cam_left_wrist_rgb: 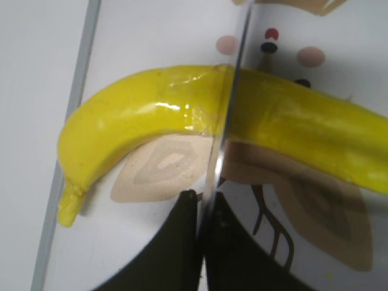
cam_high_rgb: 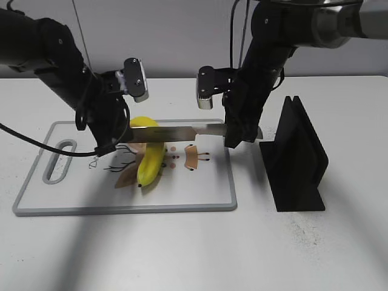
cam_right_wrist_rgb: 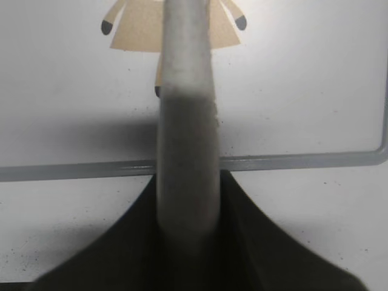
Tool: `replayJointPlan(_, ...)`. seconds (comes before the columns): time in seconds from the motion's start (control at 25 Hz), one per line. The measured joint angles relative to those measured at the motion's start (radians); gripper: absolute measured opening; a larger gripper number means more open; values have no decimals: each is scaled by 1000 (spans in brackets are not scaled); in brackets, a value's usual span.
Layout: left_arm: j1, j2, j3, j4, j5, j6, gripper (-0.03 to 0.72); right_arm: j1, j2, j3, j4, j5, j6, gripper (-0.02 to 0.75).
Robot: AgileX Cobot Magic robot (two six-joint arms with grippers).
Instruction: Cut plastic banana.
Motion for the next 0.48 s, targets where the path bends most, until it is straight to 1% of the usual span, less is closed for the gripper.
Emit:
replayJointPlan(0.32,0,-12,1,3,-8,-6,-2,4,-7,-7,-12,1,9,174)
replayJointPlan(0.48,0,-34,7,4,9,-14,-2,9,-31,-18,-12,27,14,173)
